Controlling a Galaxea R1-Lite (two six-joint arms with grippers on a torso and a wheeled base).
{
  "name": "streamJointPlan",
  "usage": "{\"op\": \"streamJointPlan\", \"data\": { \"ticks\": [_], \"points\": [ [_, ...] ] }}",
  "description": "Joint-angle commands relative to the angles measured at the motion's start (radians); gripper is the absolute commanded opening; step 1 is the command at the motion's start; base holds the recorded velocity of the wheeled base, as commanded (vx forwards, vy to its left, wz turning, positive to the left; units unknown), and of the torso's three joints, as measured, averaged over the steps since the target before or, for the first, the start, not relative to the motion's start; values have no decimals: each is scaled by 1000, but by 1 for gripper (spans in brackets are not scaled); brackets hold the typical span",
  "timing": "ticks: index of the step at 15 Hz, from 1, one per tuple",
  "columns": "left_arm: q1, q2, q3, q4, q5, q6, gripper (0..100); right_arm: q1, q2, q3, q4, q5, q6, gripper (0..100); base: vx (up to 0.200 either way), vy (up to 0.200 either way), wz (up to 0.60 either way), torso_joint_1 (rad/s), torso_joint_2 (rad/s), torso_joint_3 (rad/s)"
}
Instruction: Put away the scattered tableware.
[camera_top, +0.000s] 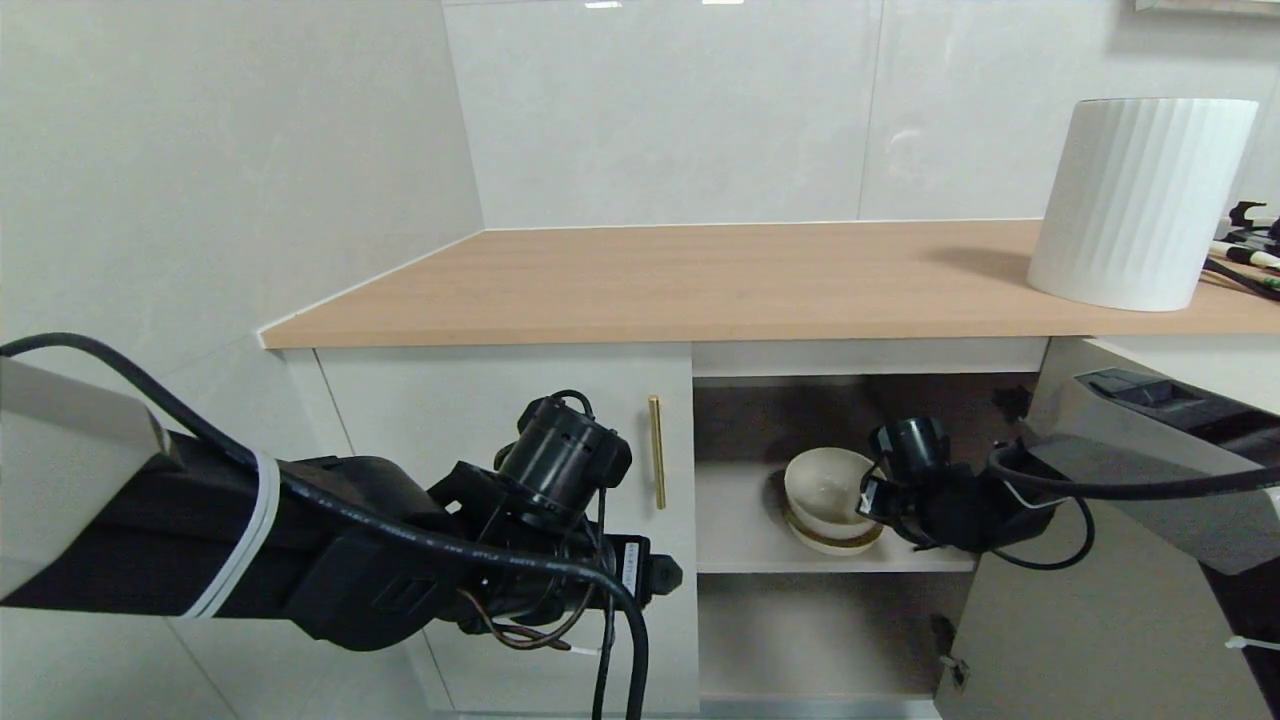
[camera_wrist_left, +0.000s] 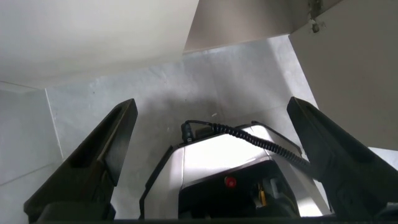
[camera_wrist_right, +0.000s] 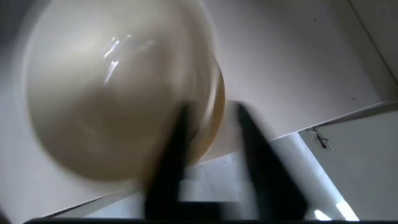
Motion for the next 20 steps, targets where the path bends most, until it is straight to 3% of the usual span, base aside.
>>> {"op": "streamJointPlan", "data": {
  "ticks": [1,7,11,14,17,20],
  "points": [
    [1,0,0,0,0,-1,100,1,-2,1,2,1,0,100,0,0,0,0,0,0],
    [8,-14,0,-3,2,-2,100,9,-27,19,5,1,1,100,0,0,0,0,0,0],
    [61,-218,17,6,-6,2,100,78,-305,246,55,45,-43,100,0,0,0,0,0,0],
    [114,-419,25,32,-70,7,100,146,-607,409,164,139,-103,100,0,0,0,0,0,0],
    [111,-589,69,97,-95,9,100,219,-866,421,430,168,-129,100,0,0,0,0,0,0],
    [119,-706,152,95,-100,13,100,256,-1009,441,548,168,-128,100,0,0,0,0,0,0]
  ]
}}
